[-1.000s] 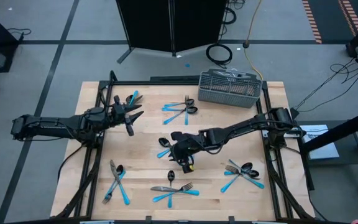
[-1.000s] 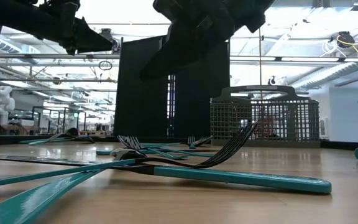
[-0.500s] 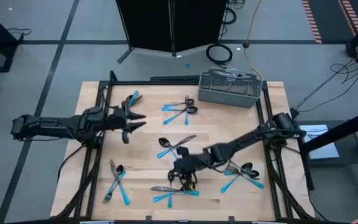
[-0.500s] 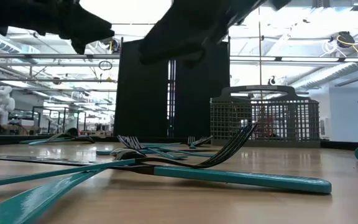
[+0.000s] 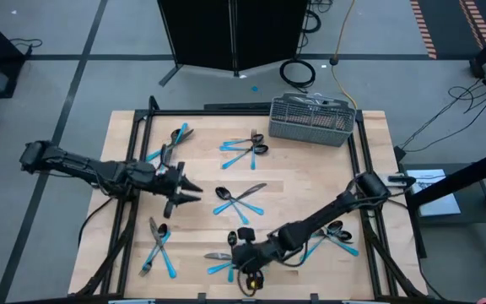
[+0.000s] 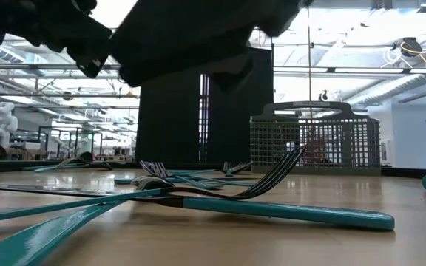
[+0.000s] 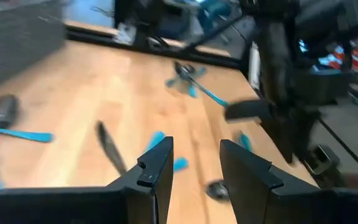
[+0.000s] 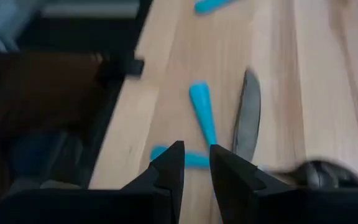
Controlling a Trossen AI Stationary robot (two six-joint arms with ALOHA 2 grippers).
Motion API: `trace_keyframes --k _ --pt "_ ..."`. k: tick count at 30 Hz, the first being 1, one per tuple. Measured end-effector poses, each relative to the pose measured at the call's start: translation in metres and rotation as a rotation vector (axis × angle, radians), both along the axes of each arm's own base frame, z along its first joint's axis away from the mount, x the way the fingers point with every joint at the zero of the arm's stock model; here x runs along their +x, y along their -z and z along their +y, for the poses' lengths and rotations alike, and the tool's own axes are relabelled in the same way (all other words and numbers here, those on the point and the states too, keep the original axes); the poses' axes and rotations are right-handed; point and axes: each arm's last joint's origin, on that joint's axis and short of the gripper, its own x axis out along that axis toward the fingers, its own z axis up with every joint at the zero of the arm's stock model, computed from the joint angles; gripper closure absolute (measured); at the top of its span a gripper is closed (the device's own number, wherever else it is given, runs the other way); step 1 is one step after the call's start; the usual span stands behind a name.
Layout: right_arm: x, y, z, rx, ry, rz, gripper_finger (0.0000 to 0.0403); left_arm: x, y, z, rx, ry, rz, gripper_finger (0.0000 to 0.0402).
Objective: Sort silverware
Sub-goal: Put the blue knife into the right of the blue utensil organizer
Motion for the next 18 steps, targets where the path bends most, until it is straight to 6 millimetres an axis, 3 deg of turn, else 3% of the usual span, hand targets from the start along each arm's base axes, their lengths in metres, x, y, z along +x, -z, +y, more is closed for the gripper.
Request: trace_keyframes --k 6,12,18 --pt "-0.006 -0.004 0.0 -0.092 0.129 0.213 0.033 0.005 0.008 -0.015 0.017 0.055 0.036 0.0274" --pt "-0.013 -0.015 -0.017 0.06 0.453 0.343 0.033 0.009 0.016 -0.024 0.033 0.093 0.083 0.0274" --pt "-0.016 -0.02 -0.02 0.238 0.682 0.406 0.033 0.012 0.023 -0.028 0.052 0.107 0.118 0.0274"
